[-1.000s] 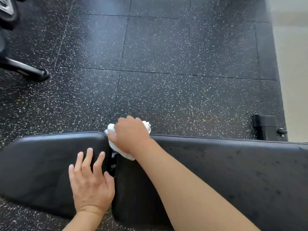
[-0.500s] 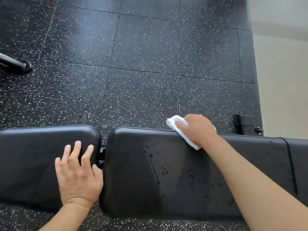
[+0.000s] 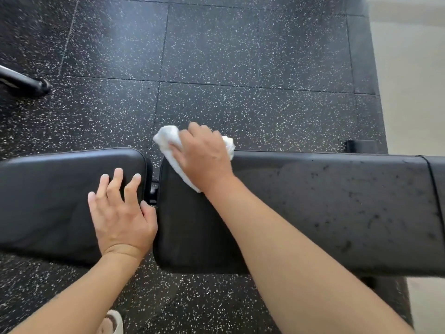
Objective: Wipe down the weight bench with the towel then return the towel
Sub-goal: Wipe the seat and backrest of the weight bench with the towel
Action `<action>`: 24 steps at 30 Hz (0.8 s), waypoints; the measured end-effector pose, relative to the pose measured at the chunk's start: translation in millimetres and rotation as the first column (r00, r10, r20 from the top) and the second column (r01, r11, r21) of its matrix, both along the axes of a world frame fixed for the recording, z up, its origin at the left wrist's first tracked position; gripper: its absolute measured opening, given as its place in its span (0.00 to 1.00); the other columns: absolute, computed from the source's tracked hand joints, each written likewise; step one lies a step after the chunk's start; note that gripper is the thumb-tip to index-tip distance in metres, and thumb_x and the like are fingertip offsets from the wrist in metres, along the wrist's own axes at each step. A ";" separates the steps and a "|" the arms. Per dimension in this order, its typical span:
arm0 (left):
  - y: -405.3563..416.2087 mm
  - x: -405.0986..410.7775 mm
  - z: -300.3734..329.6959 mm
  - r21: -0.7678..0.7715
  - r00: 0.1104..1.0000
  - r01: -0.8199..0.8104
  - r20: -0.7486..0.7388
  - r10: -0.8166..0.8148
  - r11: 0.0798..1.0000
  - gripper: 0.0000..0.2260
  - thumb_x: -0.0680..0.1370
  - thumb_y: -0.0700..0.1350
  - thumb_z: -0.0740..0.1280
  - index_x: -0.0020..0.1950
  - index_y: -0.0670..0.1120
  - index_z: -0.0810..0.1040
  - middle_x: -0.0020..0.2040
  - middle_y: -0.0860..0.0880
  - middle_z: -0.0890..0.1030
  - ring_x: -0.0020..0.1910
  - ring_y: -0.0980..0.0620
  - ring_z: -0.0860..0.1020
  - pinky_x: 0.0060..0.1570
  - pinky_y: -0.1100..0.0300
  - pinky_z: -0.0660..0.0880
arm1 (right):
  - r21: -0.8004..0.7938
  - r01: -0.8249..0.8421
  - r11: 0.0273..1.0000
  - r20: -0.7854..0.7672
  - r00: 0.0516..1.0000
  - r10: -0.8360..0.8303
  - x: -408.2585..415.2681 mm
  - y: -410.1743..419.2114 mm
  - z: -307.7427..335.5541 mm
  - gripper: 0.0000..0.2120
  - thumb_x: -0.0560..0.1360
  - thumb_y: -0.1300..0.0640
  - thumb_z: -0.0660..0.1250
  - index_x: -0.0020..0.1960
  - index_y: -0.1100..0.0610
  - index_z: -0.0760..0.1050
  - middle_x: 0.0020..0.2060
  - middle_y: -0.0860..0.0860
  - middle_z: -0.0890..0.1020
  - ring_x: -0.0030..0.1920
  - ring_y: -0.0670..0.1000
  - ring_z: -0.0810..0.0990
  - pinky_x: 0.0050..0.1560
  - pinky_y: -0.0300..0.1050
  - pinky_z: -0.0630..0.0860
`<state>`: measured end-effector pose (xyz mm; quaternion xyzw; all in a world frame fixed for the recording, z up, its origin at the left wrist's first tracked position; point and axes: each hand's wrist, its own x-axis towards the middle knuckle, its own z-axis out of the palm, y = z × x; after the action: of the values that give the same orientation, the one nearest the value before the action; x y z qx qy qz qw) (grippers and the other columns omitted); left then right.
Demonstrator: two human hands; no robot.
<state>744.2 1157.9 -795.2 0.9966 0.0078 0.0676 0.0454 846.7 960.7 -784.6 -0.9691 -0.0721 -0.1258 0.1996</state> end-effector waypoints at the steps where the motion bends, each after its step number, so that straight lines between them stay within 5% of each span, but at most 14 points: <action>1: -0.1 -0.1 0.0 0.001 1.000 0.001 0.004 -0.001 1.000 0.26 0.76 0.46 0.60 0.73 0.43 0.72 0.77 0.38 0.67 0.79 0.33 0.62 0.76 0.32 0.56 | -0.002 -0.006 1.000 0.031 1.000 0.006 -7.9 -21.3 -2.3 0.15 0.76 0.47 0.65 0.38 0.58 0.75 0.36 0.55 0.76 0.35 0.59 0.75 0.37 0.49 0.61; 6: 0.8 -1.3 0.5 0.011 1.000 0.013 0.001 -0.013 1.000 0.26 0.76 0.47 0.58 0.74 0.43 0.70 0.77 0.38 0.66 0.78 0.32 0.61 0.75 0.32 0.56 | -0.104 0.230 0.968 0.014 0.973 -0.229 -30.3 -132.9 -6.7 0.18 0.78 0.46 0.63 0.38 0.59 0.73 0.36 0.57 0.76 0.35 0.61 0.76 0.37 0.49 0.63; 11: 0.1 -1.5 3.1 0.003 1.000 0.011 -0.008 -0.011 1.000 0.26 0.76 0.47 0.59 0.74 0.44 0.70 0.77 0.38 0.66 0.79 0.33 0.61 0.76 0.32 0.56 | -0.149 0.325 0.934 -0.018 0.943 -0.331 -35.1 -108.2 -3.6 0.18 0.78 0.45 0.59 0.40 0.58 0.74 0.39 0.57 0.77 0.38 0.62 0.76 0.40 0.51 0.61; 15: -0.6 -1.7 4.0 -0.011 1.000 0.007 0.003 -0.006 1.000 0.25 0.76 0.46 0.60 0.74 0.46 0.71 0.78 0.40 0.66 0.79 0.34 0.61 0.76 0.33 0.56 | -0.056 0.251 0.966 0.037 0.968 -0.249 -57.5 -18.3 5.9 0.18 0.78 0.44 0.60 0.46 0.59 0.76 0.40 0.58 0.78 0.38 0.61 0.76 0.38 0.54 0.68; 19: 0.9 -2.1 2.0 -0.021 1.000 0.006 0.006 -0.006 1.000 0.23 0.79 0.48 0.60 0.73 0.46 0.70 0.78 0.40 0.66 0.79 0.34 0.62 0.75 0.32 0.57 | -0.011 0.104 0.994 0.035 0.994 -0.104 -98.8 65.1 5.1 0.14 0.76 0.45 0.68 0.47 0.57 0.76 0.41 0.55 0.77 0.40 0.59 0.74 0.39 0.54 0.64; 24: 1.3 -4.2 2.8 -0.033 1.000 0.009 0.006 -0.008 0.999 0.24 0.78 0.45 0.64 0.75 0.47 0.69 0.79 0.40 0.65 0.80 0.35 0.60 0.77 0.33 0.56 | 0.036 0.025 0.999 0.056 0.998 -0.027 -145.2 28.5 6.0 0.13 0.79 0.47 0.71 0.46 0.57 0.77 0.41 0.53 0.77 0.39 0.58 0.74 0.38 0.53 0.66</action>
<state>739.9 1159.2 -792.4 0.9956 0.0045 0.0702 0.0620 701.5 989.2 -778.6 -0.9623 -0.0630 -0.1570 0.2130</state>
